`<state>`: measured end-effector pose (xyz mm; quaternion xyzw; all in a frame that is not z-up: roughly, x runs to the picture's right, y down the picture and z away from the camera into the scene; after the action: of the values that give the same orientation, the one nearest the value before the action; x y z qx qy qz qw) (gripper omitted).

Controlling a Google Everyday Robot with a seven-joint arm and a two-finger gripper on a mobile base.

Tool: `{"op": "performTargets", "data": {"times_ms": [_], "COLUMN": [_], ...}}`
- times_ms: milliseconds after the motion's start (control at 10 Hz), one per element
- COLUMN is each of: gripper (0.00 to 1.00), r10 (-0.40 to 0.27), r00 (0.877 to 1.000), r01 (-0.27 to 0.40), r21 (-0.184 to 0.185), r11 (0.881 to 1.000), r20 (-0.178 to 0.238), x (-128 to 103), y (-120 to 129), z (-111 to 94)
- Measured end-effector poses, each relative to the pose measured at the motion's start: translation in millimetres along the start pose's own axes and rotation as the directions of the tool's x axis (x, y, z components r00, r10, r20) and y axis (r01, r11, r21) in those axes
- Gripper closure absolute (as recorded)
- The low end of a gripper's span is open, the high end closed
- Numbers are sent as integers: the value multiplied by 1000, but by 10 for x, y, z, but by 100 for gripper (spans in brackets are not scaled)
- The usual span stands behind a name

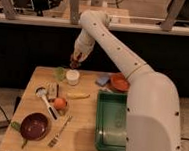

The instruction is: Place grapes in plastic cup

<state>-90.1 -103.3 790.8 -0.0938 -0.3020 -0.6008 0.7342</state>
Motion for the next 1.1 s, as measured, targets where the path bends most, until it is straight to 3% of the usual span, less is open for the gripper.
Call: {"op": "performTargets", "data": {"times_ms": [500,1100], "gripper": [100,100], "r10": [11,2], "r00": [1000,1000], "r01": [-11,-3], "r21": [46,63], "r11": [999,998], "r20": [8,12], "x": [-116,-181], "y": [-266,-567], "z": [194,313]}}
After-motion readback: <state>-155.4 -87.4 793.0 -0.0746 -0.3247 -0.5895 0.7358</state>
